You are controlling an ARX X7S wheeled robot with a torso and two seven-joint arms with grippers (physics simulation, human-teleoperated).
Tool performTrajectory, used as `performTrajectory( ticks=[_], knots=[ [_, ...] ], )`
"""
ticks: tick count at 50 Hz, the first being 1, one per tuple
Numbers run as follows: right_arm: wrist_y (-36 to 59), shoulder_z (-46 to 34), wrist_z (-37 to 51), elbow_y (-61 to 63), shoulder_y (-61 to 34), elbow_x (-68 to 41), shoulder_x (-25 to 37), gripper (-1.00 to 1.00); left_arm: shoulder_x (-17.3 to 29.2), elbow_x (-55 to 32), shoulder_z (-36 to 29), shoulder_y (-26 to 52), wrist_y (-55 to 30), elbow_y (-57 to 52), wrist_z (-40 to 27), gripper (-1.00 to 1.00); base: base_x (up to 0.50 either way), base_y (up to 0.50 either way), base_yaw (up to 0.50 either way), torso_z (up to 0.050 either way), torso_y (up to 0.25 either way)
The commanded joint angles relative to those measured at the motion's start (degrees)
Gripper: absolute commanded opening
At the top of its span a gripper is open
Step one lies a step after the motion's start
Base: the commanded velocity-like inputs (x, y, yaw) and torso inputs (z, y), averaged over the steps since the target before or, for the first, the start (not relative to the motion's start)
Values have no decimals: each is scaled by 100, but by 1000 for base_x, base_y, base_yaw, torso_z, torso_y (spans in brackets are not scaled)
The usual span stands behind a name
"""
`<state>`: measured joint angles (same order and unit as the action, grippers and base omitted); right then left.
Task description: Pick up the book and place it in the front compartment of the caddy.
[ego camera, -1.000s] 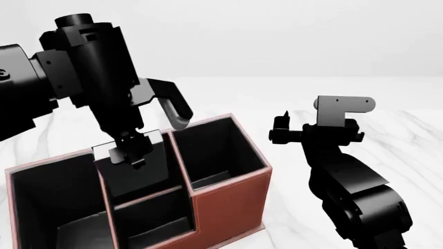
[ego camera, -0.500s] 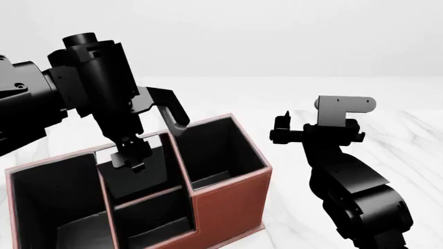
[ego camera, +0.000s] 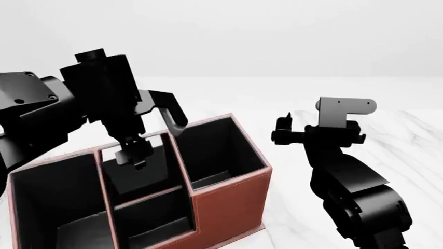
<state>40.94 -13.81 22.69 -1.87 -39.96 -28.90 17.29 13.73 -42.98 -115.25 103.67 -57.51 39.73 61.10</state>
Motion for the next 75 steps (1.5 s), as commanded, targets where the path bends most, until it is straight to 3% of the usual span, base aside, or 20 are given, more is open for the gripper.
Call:
performTrajectory(
  ticks=[1, 16, 34, 43, 44, 49, 54, 59, 75],
  knots=[
    [-43, 5, 1, -67, 4, -10, 9, 100, -190, 225, -80, -264, 451, 675, 164, -100, 0, 0, 0, 0, 0],
    [-43, 1, 12, -66, -9, -43, 21, 100, -449, 384, -130, -723, 942, 1554, 475, -100, 0, 0, 0, 0, 1],
    [-112, 1, -1, -163, 1, -60, 33, 100, -1039, 705, -155, -1506, 1992, 3461, 1106, -100, 0, 0, 0, 0, 0],
    [-139, -9, 0, -213, -11, -59, 33, 100, -1068, 856, 49, -1474, 1810, 3443, 1328, -100, 0, 0, 0, -2, 0],
    [-135, -5, 2, -203, -12, -66, 37, 100, -1030, 836, 53, -1390, 1704, 3281, 1326, 100, 0, 0, 0, 0, 0],
    [-128, -10, 8, -193, -10, -79, 39, 100, -375, 500, 103, -446, 352, 1059, 823, 100, 2, 0, 0, -4, 0],
    [-90, -12, 26, -129, -13, -107, 42, 100, -101, 179, 223, 342, -632, -339, 542, 100, 0, 0, 0, 0, 0],
    [-35, -18, 47, -32, -3, -146, 47, 100, -12, 95, 237, 941, -1140, -1021, 405, 100, 0, 0, 0, 0, 0],
    [204, -14, 172, 333, -55, -281, 60, 100, 207, 62, 240, 1974, -1666, -1722, 384, 100, 0, 0, 0, -1, 0]
  ],
)
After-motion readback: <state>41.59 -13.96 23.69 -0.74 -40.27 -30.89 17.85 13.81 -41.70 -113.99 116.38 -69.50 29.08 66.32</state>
